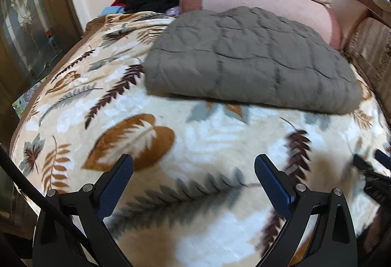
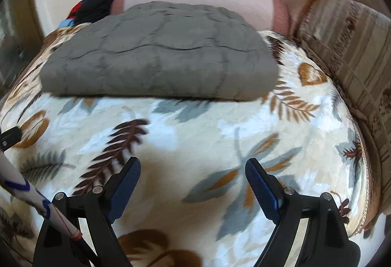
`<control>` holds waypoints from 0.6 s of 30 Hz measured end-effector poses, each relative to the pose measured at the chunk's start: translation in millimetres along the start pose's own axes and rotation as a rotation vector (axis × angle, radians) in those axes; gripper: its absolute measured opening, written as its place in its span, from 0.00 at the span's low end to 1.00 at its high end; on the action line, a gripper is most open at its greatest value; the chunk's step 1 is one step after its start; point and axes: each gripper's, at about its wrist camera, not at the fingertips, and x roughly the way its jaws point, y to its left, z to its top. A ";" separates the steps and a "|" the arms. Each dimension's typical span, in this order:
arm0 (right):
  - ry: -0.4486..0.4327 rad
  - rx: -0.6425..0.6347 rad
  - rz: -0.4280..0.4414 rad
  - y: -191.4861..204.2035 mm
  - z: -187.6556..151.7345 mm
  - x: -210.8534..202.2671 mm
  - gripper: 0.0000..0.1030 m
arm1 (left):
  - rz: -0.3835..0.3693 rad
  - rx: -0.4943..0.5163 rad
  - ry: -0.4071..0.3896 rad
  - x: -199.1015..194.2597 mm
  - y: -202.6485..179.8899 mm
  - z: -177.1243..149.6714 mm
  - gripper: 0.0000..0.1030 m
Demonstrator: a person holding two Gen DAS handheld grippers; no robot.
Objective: Fold large clothes
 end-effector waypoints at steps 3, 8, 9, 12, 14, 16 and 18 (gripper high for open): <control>-0.003 0.089 -0.026 -35.1 14.1 8.8 0.88 | 0.012 -0.033 0.007 23.7 24.3 25.6 0.96; 0.005 0.236 -0.017 -101.3 56.1 32.8 0.90 | -0.044 -0.121 0.078 79.7 65.5 80.9 0.96; 0.008 0.262 -0.003 -113.9 66.8 41.2 0.91 | -0.070 -0.139 0.093 92.2 72.3 92.2 0.96; 0.032 0.318 0.057 -137.0 92.3 69.4 0.91 | -0.180 -0.187 0.114 124.8 88.2 121.3 0.96; 0.065 0.363 0.142 -149.4 106.8 96.1 0.91 | -0.295 -0.227 0.134 149.7 97.1 138.5 0.96; 0.098 0.410 0.240 -158.5 118.4 123.4 0.92 | -0.420 -0.260 0.163 172.2 99.3 150.6 0.96; 0.123 0.448 0.351 -164.1 128.3 149.3 0.95 | -0.530 -0.285 0.199 195.5 100.8 159.0 0.96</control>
